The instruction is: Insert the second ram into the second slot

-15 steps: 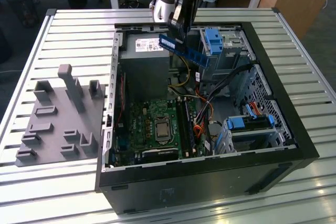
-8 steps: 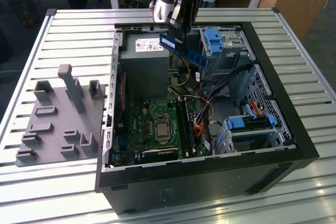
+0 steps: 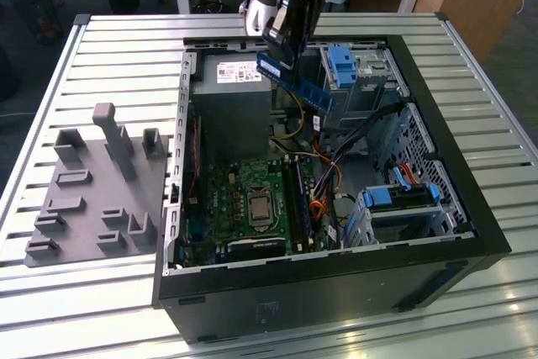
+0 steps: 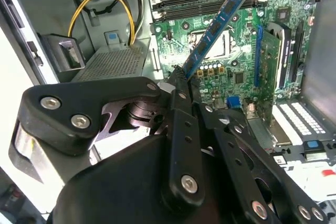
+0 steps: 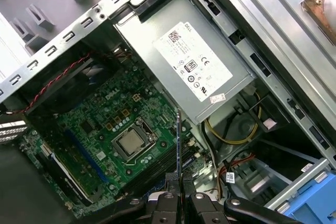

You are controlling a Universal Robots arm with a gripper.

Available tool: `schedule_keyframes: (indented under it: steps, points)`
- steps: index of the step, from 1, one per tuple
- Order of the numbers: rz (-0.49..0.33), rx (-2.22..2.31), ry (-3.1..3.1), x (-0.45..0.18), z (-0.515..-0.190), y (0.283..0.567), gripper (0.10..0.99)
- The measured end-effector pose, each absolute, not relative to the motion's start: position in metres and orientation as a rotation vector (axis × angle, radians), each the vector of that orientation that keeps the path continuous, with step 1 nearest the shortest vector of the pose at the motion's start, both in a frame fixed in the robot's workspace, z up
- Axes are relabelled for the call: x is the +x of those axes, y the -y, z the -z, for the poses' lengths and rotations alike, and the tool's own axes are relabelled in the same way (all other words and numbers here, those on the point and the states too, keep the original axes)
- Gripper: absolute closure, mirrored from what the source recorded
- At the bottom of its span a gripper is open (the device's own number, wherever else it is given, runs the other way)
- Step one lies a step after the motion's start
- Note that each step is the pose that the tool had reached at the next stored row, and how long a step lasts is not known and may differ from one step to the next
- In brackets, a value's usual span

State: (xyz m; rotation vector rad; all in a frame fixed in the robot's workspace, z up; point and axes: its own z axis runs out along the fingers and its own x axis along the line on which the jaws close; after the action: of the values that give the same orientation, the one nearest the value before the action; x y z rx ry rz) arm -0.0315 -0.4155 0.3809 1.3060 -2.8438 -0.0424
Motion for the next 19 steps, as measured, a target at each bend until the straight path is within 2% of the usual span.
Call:
schedule_keyframes:
  steps: [19]
  points:
    - [0.039,1.112,2.926,-0.0314,-0.3808,0.4155,0.949]
